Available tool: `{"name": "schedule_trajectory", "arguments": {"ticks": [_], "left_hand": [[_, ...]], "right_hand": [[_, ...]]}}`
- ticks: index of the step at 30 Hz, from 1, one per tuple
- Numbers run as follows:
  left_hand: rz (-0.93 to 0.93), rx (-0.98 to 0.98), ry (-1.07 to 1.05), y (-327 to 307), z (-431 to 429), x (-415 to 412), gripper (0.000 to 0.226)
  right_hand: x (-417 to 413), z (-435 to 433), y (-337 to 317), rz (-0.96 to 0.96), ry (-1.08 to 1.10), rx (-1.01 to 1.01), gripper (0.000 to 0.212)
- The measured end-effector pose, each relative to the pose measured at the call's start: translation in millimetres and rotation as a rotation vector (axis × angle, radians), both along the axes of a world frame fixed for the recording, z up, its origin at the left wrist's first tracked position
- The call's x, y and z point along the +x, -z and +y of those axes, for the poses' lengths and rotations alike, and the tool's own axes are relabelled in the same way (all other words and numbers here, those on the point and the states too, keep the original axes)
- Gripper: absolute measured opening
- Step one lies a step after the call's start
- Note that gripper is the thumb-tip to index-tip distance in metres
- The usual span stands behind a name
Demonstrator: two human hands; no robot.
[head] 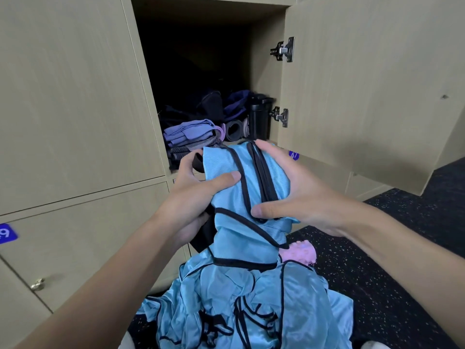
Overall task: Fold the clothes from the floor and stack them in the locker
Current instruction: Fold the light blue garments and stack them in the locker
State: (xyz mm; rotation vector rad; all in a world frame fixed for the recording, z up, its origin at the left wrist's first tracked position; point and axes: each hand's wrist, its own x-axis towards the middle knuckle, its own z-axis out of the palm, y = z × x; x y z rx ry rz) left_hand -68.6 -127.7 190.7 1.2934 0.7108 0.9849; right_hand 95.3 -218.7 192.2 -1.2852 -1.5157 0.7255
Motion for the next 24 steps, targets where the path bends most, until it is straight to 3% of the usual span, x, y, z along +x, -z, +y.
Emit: {"name": "schedule_trajectory", "arguments": {"ticks": [3, 5, 8, 10, 15, 18, 22, 24], "left_hand": [[0.025, 0.061, 0.054, 0, 0, -2, 0.079], [0.153, 0.279, 0.084, 2, 0, -4, 0.090], [0.521, 0.716, 0.087, 6, 7, -10, 0.099], [0.597, 0.834, 0.137, 10, 7, -12, 0.103], [0.601, 0.821, 0.171, 9, 7, -12, 0.087], [0.546, 0.822, 0.143, 9, 7, -12, 0.069], [0.435, 0.708, 0.109, 8, 8, -11, 0.053], [0.412, 0.619, 0.143, 6, 11, -8, 0.047]], "right_hand": [[2, -1, -3, 0.014, 0.086, -0.004, 0.068], [2, -1, -4, 0.064, 0.139, 0.000, 0.055], [2, -2, -7, 0.199, 0.120, -0.007, 0.047], [1, -5, -9, 0.274, 0.071, -0.030, 0.043], [4, -4, -6, 0.331, 0.020, -0.147, 0.037], [6, -4, -4, 0.330, 0.053, -0.185, 0.051], [14, -5, -5, 0.005, 0.098, -0.147, 0.074], [18, -6, -5, -0.049, 0.019, -0.174, 0.085]]}}
